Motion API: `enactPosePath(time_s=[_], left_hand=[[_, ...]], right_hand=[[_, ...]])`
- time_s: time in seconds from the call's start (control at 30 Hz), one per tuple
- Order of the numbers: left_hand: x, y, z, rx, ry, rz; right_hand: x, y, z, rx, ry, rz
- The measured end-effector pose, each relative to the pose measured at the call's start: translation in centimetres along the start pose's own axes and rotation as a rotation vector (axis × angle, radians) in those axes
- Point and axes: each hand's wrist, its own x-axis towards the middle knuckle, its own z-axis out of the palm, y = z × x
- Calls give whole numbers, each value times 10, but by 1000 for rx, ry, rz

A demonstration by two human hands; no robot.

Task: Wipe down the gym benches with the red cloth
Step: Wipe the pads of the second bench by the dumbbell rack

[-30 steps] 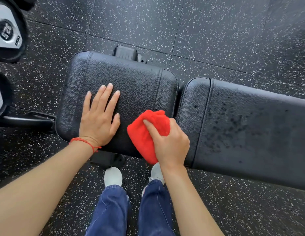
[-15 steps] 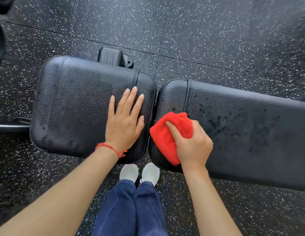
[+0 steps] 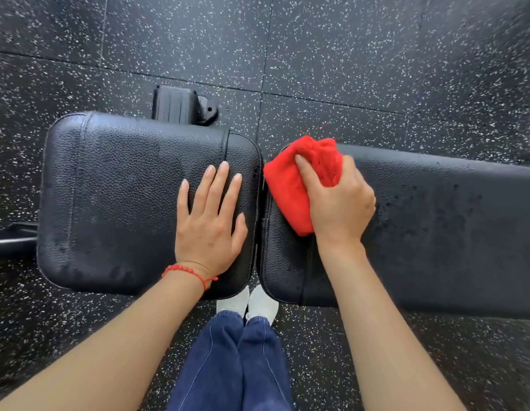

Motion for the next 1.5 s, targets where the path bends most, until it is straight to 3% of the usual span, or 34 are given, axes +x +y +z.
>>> enactPosePath(time_s=[0.33, 0.83, 1.03, 1.2, 1.5], left_hand=[[-1, 1, 0, 6, 7, 5], [-1, 3, 1, 27, -15, 2], [2, 14, -5, -32, -13, -64], [-2, 71, -2, -192, -1, -22], [-10, 102, 23, -219, -3, -57]], right_hand=[[-126, 41, -35, -33, -103, 20], [-29, 42, -27, 46, -4, 97], [-78, 65, -43, 39, -19, 133], [-107, 89, -59, 15, -77, 179], [12, 85, -39, 23, 97, 123]])
